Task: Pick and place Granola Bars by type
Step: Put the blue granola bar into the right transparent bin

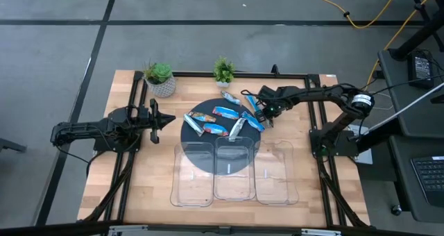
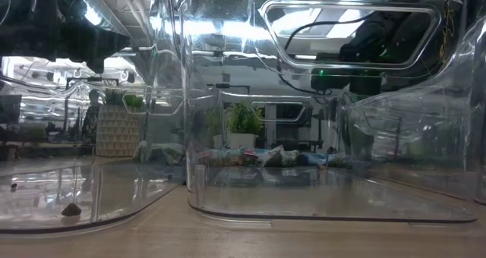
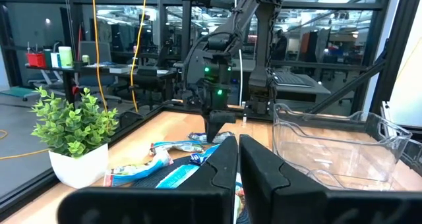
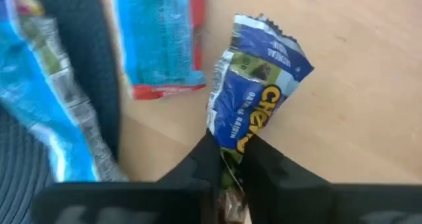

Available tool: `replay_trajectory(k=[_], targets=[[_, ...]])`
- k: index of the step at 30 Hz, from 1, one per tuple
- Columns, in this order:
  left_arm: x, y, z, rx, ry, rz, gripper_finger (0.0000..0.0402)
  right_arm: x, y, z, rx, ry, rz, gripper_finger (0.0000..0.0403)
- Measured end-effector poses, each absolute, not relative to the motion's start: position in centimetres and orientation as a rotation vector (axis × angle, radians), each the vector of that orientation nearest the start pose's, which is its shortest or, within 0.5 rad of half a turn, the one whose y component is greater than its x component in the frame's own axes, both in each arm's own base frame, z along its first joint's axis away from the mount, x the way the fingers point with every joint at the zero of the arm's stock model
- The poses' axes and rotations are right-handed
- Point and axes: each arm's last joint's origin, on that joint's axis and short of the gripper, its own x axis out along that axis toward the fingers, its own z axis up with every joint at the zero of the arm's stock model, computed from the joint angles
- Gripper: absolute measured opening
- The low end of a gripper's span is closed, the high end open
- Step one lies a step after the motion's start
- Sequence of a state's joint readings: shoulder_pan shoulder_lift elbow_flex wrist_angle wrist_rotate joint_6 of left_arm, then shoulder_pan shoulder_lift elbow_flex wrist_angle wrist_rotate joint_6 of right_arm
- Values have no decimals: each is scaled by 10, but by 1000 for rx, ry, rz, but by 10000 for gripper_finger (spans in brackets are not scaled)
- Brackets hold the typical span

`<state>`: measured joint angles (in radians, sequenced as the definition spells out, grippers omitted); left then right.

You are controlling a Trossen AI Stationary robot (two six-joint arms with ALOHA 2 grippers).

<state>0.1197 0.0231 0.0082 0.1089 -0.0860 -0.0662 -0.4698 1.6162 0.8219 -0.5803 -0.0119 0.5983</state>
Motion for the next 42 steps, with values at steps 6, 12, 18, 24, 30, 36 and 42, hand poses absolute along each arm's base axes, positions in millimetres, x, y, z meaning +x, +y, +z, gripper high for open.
replay_trajectory(k=[6, 12, 18, 24, 30, 36, 42], targets=[[97, 14, 175, -64, -101, 202, 10, 231, -115, 153, 850, 1199, -739, 31], [97, 14, 175, -64, -101, 203, 6, 221, -110, 174, 843, 1162, -729, 39], [97, 14, 175, -64, -100, 202, 6, 210, -103, 202, 867, 1058, -659, 19], [97, 14, 175, -64, -101, 202, 11, 193, -90, 238, 896, 907, -517, 34], [97, 14, 175, -64, -101, 202, 12, 169, -75, 272, 893, 734, -379, 21], [97, 14, 175, -64, -101, 202, 8, 150, -60, 301, 841, 554, -205, 26], [97, 14, 175, -64, -101, 202, 12, 138, -46, 313, 737, 488, -117, 26]])
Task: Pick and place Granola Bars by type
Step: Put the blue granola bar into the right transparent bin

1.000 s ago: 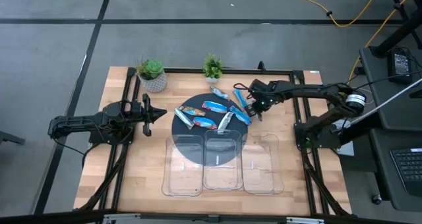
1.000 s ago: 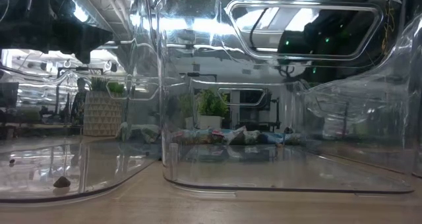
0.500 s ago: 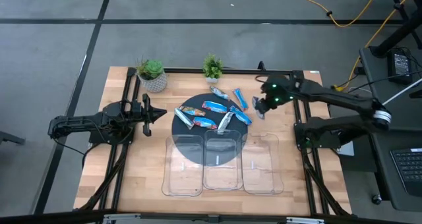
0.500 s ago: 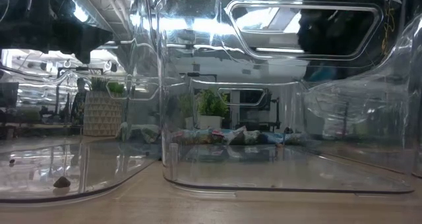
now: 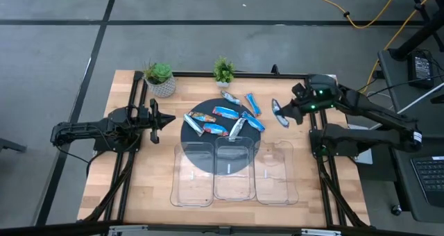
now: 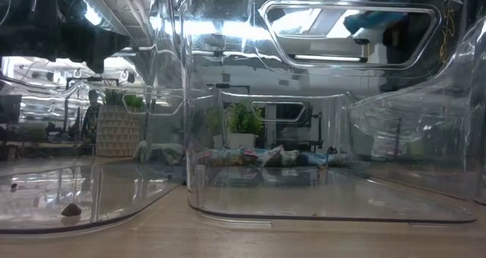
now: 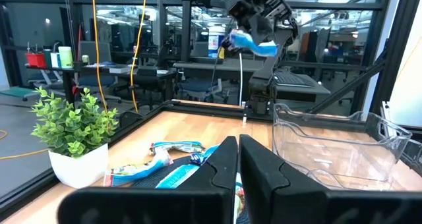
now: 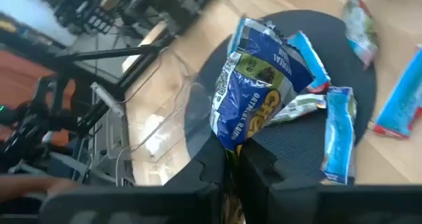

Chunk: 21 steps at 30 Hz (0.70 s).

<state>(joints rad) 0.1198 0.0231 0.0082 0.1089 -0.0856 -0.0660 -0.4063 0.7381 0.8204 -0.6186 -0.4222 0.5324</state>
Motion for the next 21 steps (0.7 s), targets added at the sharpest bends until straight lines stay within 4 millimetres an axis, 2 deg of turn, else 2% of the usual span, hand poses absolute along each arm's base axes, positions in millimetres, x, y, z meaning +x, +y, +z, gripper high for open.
replay_trajectory(k=[4, 10, 15, 21], targets=[[97, 14, 175, -64, -101, 202, 11, 135, -34, 327, 665, 483, -25, 17], [97, 14, 175, -64, -101, 202, 9, 132, -14, 372, 554, 488, 63, 26], [97, 14, 175, -64, -101, 202, 13, 133, 0, 408, 436, 571, 79, 18], [97, 14, 175, -64, -101, 202, 9, 149, 10, 425, 343, 717, 26, 24]])
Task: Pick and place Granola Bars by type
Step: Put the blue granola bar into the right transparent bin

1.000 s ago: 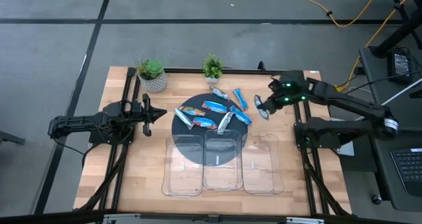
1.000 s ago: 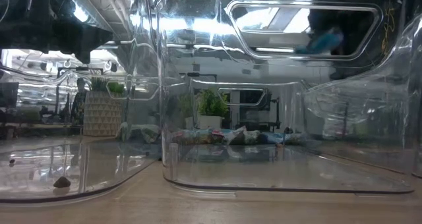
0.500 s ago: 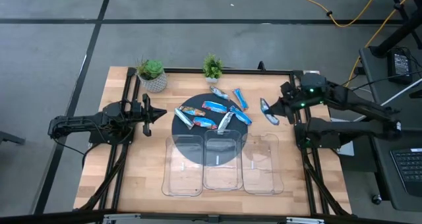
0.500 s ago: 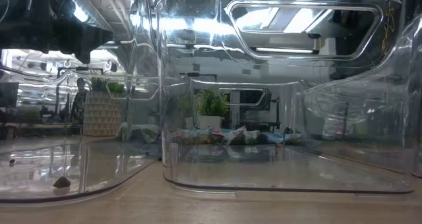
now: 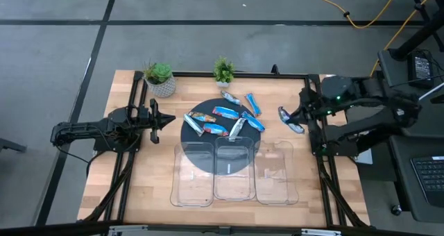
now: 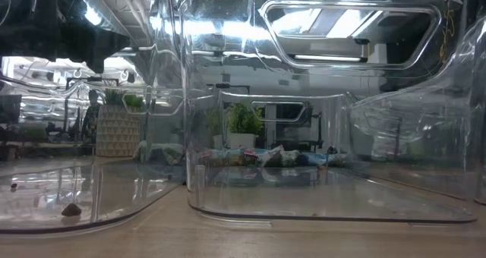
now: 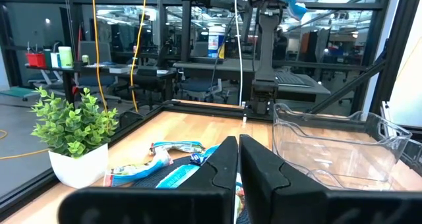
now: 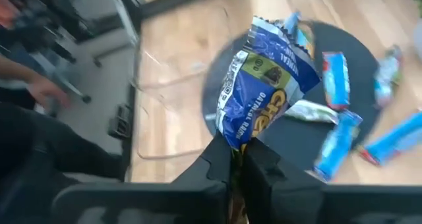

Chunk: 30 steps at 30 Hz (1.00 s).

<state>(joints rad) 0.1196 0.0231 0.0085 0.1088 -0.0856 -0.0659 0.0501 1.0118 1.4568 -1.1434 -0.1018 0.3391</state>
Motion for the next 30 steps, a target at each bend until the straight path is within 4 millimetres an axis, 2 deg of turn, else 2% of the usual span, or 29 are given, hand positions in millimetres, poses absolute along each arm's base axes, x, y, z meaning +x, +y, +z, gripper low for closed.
replay_trajectory(k=[5, 11, 14, 17, 23, 26, 30], targets=[[97, 14, 175, -64, -101, 202, 10, 171, 25, 419, 354, 843, 49, 21], [97, 14, 175, -64, -101, 202, 12, 191, 58, 404, 342, 968, 129, 23], [97, 14, 175, -64, -101, 202, 9, 201, 76, 393, 272, 1011, 126, 23], [97, 14, 175, -64, -101, 202, 8, 211, 93, 374, 220, 1071, 140, 21], [97, 14, 175, -64, -101, 202, 13, 227, 117, 321, 207, 1201, 114, 26], [97, 14, 175, -64, -101, 202, 11, 230, 122, 296, 233, 1237, 81, 25], [97, 14, 175, -64, -101, 202, 8, 232, 122, 267, 371, 1260, -33, 20]])
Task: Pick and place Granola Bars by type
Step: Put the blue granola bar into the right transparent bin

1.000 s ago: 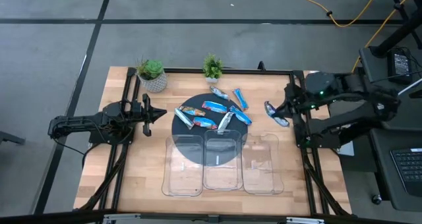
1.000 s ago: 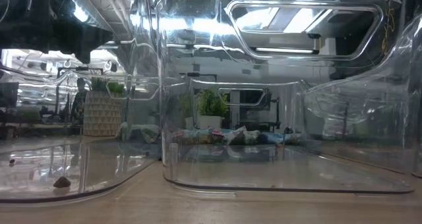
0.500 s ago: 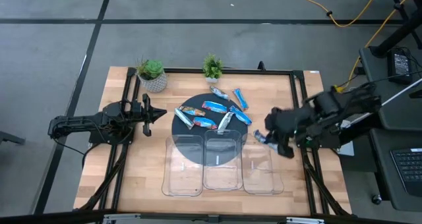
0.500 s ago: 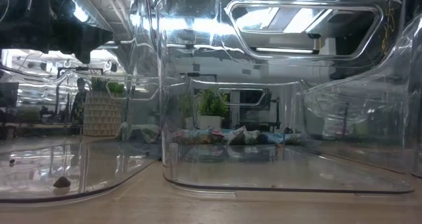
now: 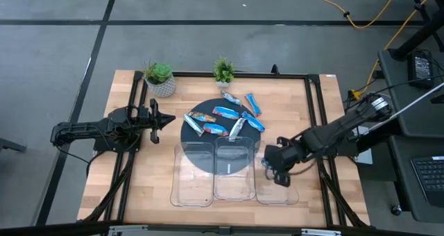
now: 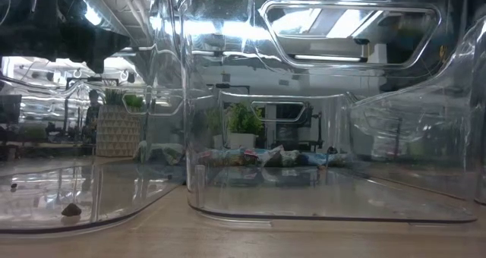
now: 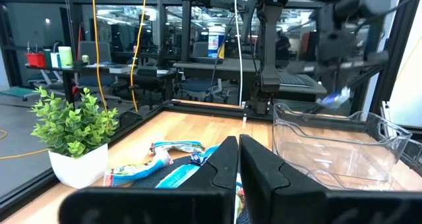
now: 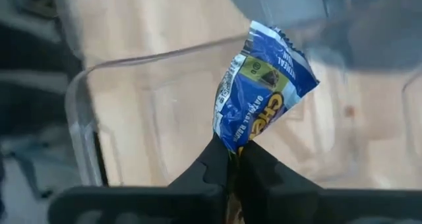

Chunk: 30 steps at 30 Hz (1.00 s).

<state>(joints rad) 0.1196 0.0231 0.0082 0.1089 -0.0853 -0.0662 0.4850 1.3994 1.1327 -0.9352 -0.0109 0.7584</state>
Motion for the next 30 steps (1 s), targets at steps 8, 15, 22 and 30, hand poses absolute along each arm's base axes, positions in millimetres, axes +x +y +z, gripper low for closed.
replay_trajectory(k=[8, 15, 22, 30], targets=[[97, 14, 175, -64, -101, 202, 13, 229, 120, 236, 655, 1228, -289, 23], [97, 14, 175, -64, -101, 202, 8, 227, 117, 218, 765, 1244, -461, 21], [97, 14, 175, -64, -101, 202, 13, 233, 120, 196, 766, 1296, -562, 20], [97, 14, 175, -64, -101, 202, 7, 243, 127, 171, 702, 1391, -534, 26]])
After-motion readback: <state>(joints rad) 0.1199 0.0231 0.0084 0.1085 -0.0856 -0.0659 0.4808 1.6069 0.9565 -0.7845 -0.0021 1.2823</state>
